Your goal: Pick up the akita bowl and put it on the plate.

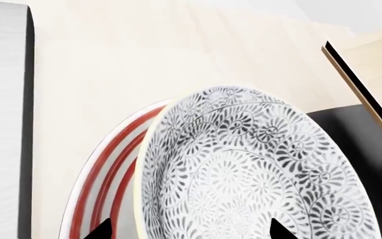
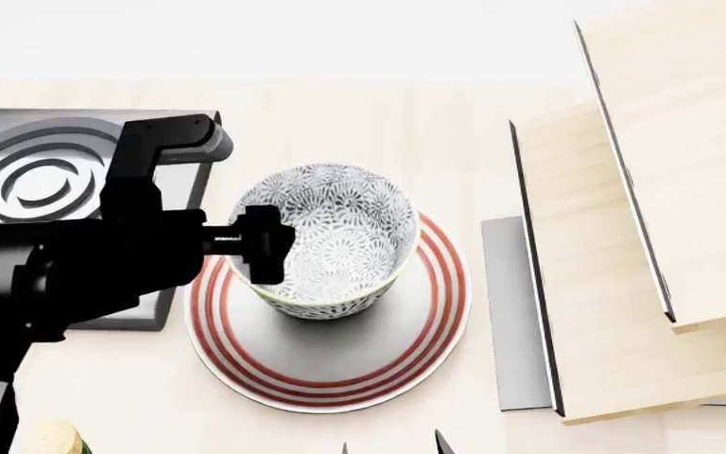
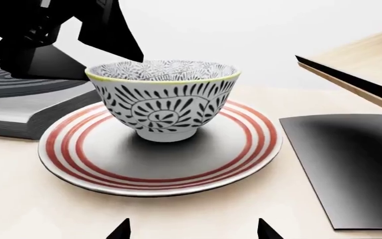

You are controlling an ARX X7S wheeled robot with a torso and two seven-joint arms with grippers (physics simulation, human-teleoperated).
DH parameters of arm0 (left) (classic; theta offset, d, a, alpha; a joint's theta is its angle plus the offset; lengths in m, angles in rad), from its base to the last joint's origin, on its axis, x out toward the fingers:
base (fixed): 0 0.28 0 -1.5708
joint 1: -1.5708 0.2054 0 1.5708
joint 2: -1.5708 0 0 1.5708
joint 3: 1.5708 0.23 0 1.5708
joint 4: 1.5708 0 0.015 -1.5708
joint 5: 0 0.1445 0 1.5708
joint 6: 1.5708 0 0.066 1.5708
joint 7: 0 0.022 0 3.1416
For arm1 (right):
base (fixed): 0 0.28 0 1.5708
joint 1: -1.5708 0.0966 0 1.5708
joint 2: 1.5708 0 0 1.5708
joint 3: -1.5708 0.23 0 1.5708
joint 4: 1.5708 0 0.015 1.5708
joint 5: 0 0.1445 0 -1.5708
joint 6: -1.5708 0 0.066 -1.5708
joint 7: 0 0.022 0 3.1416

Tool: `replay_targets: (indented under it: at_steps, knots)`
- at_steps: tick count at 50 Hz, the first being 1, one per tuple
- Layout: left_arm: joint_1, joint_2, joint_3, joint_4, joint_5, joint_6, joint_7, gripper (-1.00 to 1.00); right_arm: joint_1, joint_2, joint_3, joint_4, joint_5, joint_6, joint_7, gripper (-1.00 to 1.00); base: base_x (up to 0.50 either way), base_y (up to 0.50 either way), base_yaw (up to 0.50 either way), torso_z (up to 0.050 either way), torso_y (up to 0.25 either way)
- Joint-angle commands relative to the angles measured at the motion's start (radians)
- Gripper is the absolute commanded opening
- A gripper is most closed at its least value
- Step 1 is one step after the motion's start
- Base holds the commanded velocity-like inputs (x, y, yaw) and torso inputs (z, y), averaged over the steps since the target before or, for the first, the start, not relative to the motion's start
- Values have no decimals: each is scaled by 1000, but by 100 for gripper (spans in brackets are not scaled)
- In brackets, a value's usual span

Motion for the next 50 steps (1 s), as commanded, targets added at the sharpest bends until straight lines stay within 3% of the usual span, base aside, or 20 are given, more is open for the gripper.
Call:
replay_targets:
  at_steps: [1,15,20,34,50]
  knots:
    - [-2,0,23,0,-15,5,4,100,-16,-6,-40,67,-16,80,12,100,0,5,0,-10,0]
    - [-8,-2,78,12,-43,13,15,100,-19,-5,-45,63,-16,80,15,100,2,2,3,-1,-2]
    - [61,-52,79,256,-69,-118,-48,100,-21,-5,-48,63,-17,79,16,100,0,2,3,-2,-4]
    - [141,-123,80,586,-112,-310,-136,100,-23,0,-52,43,-17,88,23,100,1,2,3,-1,-2]
    - [235,-232,48,1101,-190,-544,-259,100,-20,6,-50,40,-9,86,24,100,0,2,3,-1,-3]
